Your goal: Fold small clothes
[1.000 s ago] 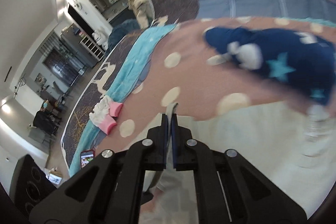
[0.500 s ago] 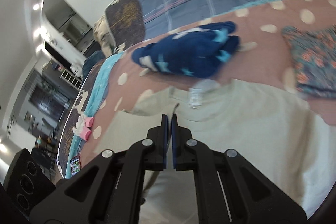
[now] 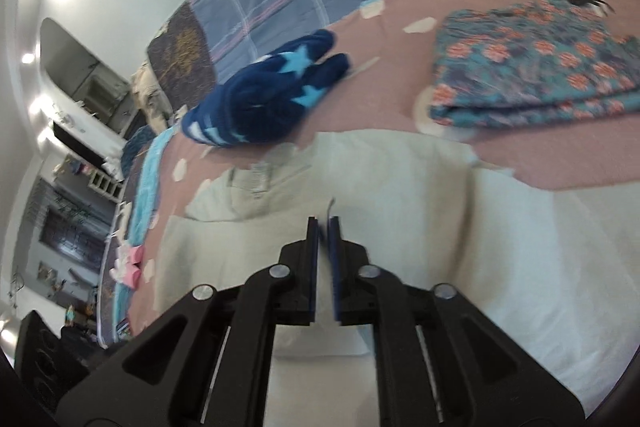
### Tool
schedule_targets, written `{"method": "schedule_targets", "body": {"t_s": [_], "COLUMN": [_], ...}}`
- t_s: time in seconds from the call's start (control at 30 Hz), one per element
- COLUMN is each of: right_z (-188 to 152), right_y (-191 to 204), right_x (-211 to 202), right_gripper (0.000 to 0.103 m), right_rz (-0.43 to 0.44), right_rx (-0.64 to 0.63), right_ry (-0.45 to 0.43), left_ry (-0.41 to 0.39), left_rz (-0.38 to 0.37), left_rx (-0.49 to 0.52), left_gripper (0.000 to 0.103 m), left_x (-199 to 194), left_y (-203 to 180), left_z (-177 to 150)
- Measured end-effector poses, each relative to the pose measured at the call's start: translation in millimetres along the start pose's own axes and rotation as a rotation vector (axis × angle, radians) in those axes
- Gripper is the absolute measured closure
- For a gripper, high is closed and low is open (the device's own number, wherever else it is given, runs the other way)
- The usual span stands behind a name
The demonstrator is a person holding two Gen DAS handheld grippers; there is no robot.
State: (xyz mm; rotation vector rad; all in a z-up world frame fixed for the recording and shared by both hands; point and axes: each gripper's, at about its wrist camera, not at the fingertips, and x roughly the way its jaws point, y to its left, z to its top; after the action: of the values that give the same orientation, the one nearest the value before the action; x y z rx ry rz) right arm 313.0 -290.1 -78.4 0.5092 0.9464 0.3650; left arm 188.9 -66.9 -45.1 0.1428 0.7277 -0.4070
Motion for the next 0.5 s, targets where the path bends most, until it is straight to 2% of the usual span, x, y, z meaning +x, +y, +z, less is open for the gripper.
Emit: {"method": "schedule_targets", "body": {"t_s": [0.03,0.07,0.1,0.17,0.23,0.27,0.33,0.37,0.4,0.43,0.5], "right_z": [-2.2,-7.4,-12.9,-21.3,-32.9,-36.7,-43.9,-46.5,-48.5,-49.3,-46.9], "right_y": [-3.3,-7.4,-9.1,-7.9,-2.7,0.1,7.9,14.6,23.5,32.2,42.4], "right_x": [-0.3,-1.3,-2.3,-0.5,8.4,14.2,28.8,34.6,39.6,39.7,19.9], "right_gripper": [0.08,0.064,0.054,0.049,0.048,0.047,0.047,0.063,0.098,0.1,0.1], "right_rz": [-0.001,-0.002,-0.01,-0.026,-0.051,-0.059,-0.075,-0.088,-0.094,-0.099,-0.099], "right_rx": [0.008,0.022,0.026,0.005,-0.036,-0.046,-0.062,-0.081,-0.116,-0.135,-0.119], "right_ry": [0.007,0.019,0.029,0.054,0.096,0.113,0.148,0.159,0.188,0.205,0.15], "left_ry": [-0.006,-0.008,-0.006,0.028,0.073,0.099,0.13,0.139,0.146,0.155,0.158], "left_rz": [0.072,0.131,0.195,0.316,0.387,0.412,0.411,0.416,0.418,0.417,0.413], "left_rx": [-0.01,-0.017,-0.027,-0.072,-0.13,-0.167,-0.217,-0.23,-0.239,-0.248,-0.27], "left_gripper": [0.041,0.039,0.038,0.033,0.033,0.033,0.033,0.033,0.033,0.033,0.033], "left_x": [-11.5,-18.5,-25.2,-35.8,-39.3,-39.8,-34.2,-31.3,-25.3,-18.4,-9.7], "left_y": [18.9,32.3,47.2,85.2,117.2,132.8,156.0,162.5,167.6,173.9,182.7], "left_z": [-13.1,-22.6,-33.3,-58.5,-78.8,-87.8,-97.1,-99.4,-98.6,-98.3,-96.3]}}
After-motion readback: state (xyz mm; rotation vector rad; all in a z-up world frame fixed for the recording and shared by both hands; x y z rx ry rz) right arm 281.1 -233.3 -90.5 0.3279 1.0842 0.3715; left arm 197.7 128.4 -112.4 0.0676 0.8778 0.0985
